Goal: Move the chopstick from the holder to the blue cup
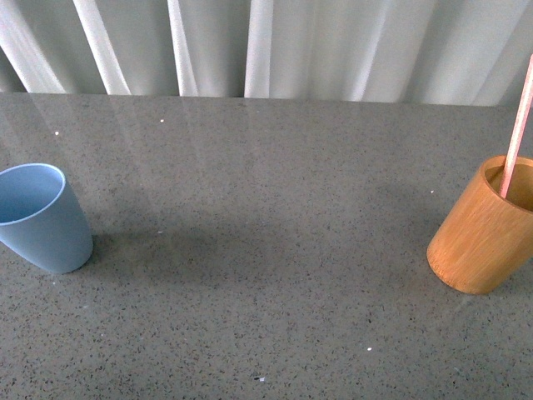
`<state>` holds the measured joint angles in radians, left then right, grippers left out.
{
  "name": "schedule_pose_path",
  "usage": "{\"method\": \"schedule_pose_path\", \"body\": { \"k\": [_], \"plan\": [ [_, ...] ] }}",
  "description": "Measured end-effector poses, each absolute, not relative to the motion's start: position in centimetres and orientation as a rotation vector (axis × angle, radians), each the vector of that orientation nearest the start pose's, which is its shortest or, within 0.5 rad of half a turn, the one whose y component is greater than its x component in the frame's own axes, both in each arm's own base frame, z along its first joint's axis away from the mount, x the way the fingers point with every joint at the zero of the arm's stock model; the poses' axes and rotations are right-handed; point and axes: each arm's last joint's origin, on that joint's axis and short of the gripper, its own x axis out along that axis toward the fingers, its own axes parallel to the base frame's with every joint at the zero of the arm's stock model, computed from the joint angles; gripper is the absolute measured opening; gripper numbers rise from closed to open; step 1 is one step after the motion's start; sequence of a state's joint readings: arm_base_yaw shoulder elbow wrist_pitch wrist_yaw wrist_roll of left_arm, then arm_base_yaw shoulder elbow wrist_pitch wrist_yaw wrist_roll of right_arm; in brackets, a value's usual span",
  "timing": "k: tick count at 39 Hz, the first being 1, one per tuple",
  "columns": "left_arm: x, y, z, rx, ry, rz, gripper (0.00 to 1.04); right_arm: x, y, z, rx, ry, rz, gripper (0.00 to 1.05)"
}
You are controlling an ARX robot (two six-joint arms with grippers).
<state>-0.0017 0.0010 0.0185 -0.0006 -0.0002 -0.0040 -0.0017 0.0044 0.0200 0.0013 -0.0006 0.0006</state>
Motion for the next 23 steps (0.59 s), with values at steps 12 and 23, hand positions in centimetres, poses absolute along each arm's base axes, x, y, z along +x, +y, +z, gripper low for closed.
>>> {"method": "schedule_pose_path", "body": {
  "k": [12,23],
  "plan": [
    [9.66,-0.02,16.97,-0.004,-0.017,-0.002,0.98,9.67,-0.01,17.01,0.001,-0.017,-0.001,0.95],
    [9.66,-0.02,16.97,-0.004,-0.017,-0.002,0.98,9.67,-0.01,17.01,0.001,-0.017,-0.001,0.95]
  ]
}}
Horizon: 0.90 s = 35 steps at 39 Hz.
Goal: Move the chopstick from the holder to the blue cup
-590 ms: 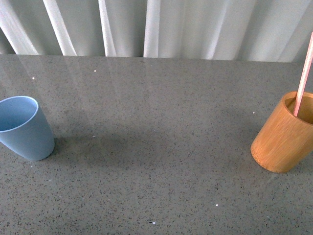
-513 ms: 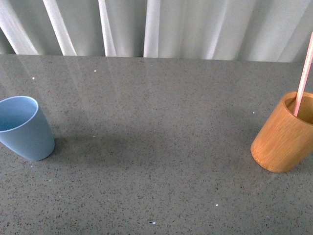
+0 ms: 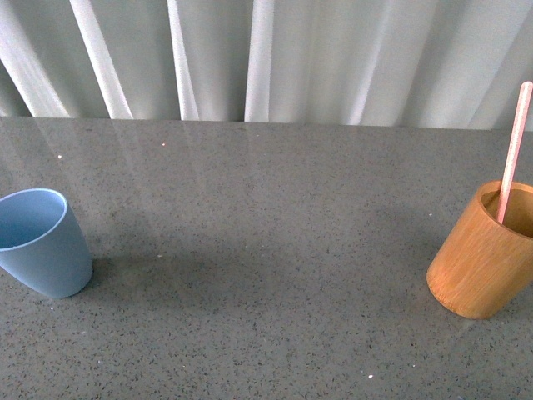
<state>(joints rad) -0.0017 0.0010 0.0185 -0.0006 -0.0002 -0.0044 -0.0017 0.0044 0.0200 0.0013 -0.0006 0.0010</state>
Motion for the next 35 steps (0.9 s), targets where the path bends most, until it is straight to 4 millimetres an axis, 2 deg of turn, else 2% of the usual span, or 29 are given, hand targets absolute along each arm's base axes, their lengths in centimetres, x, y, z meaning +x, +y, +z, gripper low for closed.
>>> {"method": "schedule_pose_path", "body": {
  "k": [23,24,25,27,29,31,35],
  "plan": [
    [9.7,0.0,17.0,-0.005,-0.015,0.006,0.98,9.7,0.0,17.0,0.001,-0.017,-0.001,0.95],
    [9.8,0.0,16.7,-0.031,0.068,0.129,0.98,9.7,0.0,17.0,0.001,-0.017,-0.001,0.95],
    [9.8,-0.2,16.6,-0.034,0.110,0.152,0.98,9.7,0.0,17.0,0.001,-0.017,-0.001,0.95],
    [10.0,-0.2,16.3,-0.039,0.212,0.338,0.98,9.7,0.0,17.0,0.001,-0.017,-0.003,0.95],
    [10.3,-0.1,16.0,-0.022,0.255,0.439,0.98,9.7,0.0,17.0,0.001,-0.017,0.000,0.95],
    [10.8,0.1,16.6,-0.038,0.267,0.474,0.98,9.7,0.0,17.0,0.001,-0.017,0.000,0.95],
    [12.7,0.8,19.4,-0.051,0.276,0.452,0.98,9.7,0.0,17.0,0.001,-0.017,0.000,0.95]
  ]
}}
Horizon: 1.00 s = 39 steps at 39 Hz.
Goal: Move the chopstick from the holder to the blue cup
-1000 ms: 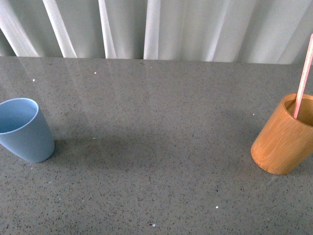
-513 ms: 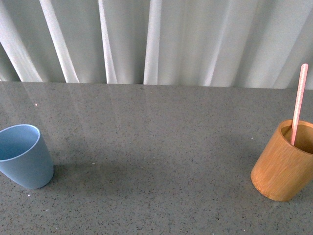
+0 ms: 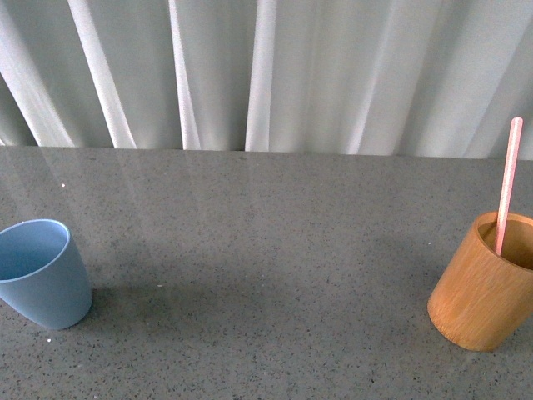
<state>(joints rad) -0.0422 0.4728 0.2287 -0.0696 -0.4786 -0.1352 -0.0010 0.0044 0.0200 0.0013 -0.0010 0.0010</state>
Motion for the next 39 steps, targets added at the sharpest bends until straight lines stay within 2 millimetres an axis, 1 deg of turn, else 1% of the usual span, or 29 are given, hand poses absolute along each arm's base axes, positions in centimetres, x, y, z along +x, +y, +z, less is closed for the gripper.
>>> {"method": "schedule_pose_path", "body": {
  "k": [3,5,8,11,14,15,18,23,28,39],
  "plan": [
    [15.1,1.3,20.7,-0.042,0.453,0.393,0.98,9.7,0.0,17.0,0.001,-0.017,0.000,0.95],
    [16.8,1.6,21.0,-0.053,0.582,0.344,0.98,9.7,0.0,17.0,0.001,-0.017,0.000,0.95],
    [19.5,1.9,21.1,-0.042,0.697,0.321,0.98,9.7,0.0,17.0,0.001,-0.017,0.000,0.95],
    [22.1,2.3,20.7,-0.023,0.773,0.328,0.98,9.7,0.0,17.0,0.001,-0.017,0.000,0.95],
    [23.6,2.3,19.9,-0.018,0.831,0.322,0.98,9.7,0.0,17.0,0.001,-0.017,0.000,0.95],
    [24.1,2.2,19.4,-0.012,0.858,0.314,0.98,9.7,0.0,17.0,0.001,-0.017,0.000,0.95],
    [25.1,2.0,17.9,0.000,0.903,0.317,0.98,9.7,0.0,17.0,0.001,-0.017,0.000,0.95],
    [26.3,2.0,16.7,-0.010,0.932,0.329,0.98,9.7,0.0,17.0,0.001,-0.017,0.000,0.95],
    [27.1,1.8,16.3,-0.030,0.942,0.318,0.98,9.7,0.0,17.0,0.001,-0.017,0.000,0.95],
    [27.9,1.4,15.9,-0.029,0.947,0.317,0.98,9.7,0.0,17.0,0.001,-0.017,0.000,0.95]
  ]
}}
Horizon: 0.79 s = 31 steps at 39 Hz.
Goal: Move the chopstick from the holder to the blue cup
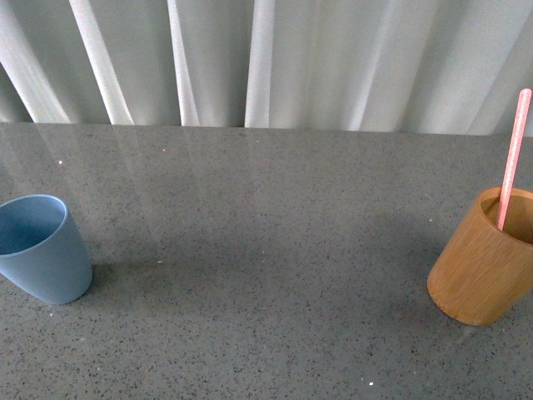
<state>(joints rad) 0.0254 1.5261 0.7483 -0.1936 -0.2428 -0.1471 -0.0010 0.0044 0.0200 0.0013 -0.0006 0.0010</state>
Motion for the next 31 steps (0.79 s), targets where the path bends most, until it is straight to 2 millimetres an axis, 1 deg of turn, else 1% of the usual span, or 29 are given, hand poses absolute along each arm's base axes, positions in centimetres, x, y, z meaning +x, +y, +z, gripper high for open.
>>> {"method": "schedule_pose_path", "body": {
  "k": [7,14,20,24,28,31],
  "plan": [
    [28.6,1.2,14.7,-0.036,0.981,0.318,0.98,9.7,0.0,17.0,0.001,-0.017,0.000,0.95],
    [29.3,0.9,14.1,-0.035,0.986,0.331,0.98,9.7,0.0,17.0,0.001,-0.017,0.000,0.95],
    [30.6,0.9,12.6,-0.031,1.017,0.346,0.98,9.7,0.0,17.0,0.001,-0.017,0.000,0.95],
    [31.3,1.0,11.9,-0.024,1.034,0.364,0.98,9.7,0.0,17.0,0.001,-0.017,0.000,0.95],
    [31.9,1.2,11.7,-0.016,1.037,0.380,0.80,9.7,0.0,17.0,0.001,-0.017,0.000,0.95],
    [32.0,1.1,11.6,-0.024,1.047,0.359,0.64,9.7,0.0,17.0,0.001,-0.017,0.000,0.95]
  ]
}}
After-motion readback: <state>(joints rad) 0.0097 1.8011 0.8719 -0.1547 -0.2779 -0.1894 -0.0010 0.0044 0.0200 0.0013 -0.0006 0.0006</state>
